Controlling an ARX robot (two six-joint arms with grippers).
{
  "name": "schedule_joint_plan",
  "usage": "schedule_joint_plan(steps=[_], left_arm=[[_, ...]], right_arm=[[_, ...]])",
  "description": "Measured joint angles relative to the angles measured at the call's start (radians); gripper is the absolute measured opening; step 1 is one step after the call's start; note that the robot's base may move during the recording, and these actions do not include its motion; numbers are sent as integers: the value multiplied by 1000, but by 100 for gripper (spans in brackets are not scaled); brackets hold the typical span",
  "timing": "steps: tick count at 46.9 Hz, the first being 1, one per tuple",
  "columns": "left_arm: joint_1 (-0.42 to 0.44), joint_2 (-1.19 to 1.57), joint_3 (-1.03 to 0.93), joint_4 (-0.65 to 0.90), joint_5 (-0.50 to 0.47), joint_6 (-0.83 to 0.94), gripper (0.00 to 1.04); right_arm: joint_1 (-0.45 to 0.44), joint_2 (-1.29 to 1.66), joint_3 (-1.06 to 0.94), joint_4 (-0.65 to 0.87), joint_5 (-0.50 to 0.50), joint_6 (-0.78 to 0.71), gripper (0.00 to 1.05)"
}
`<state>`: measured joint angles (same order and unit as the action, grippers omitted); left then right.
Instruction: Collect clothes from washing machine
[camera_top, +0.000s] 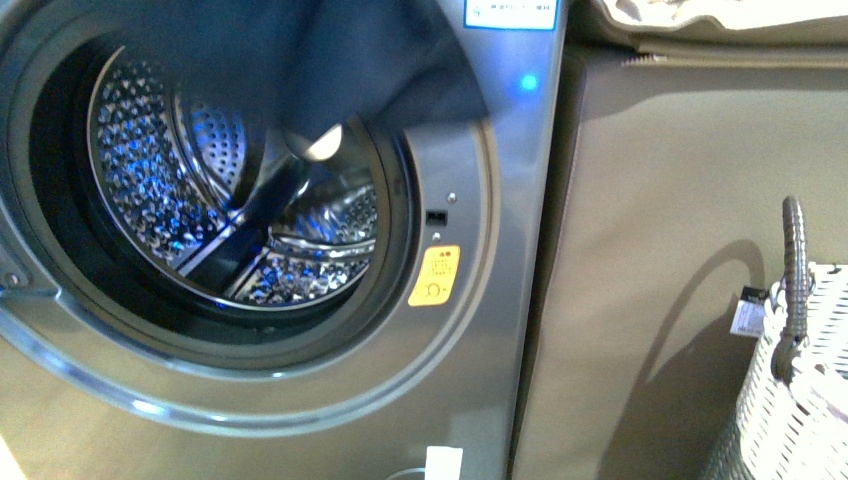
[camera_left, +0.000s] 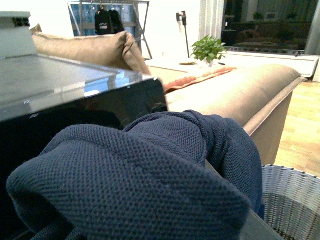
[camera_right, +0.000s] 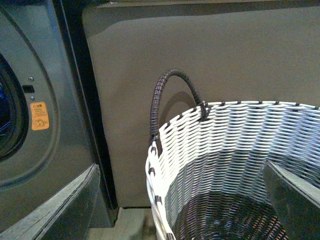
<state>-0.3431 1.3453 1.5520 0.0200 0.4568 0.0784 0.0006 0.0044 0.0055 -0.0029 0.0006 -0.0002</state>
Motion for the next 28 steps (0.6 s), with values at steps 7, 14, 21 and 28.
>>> schedule_joint_plan(steps=[7, 14, 21, 28], left_arm=[[-176, 58, 143, -83, -83, 39, 14], [-285, 136, 262, -158, -140, 87, 14], [-330, 202, 368, -186, -170, 98, 14], [-336, 211, 400, -188, -176, 98, 14]], right_arm=[[0, 0, 0, 0, 0, 0, 97], [0, 0, 0, 0, 0, 0, 97], [0, 0, 0, 0, 0, 0, 97], [0, 0, 0, 0, 0, 0, 97]])
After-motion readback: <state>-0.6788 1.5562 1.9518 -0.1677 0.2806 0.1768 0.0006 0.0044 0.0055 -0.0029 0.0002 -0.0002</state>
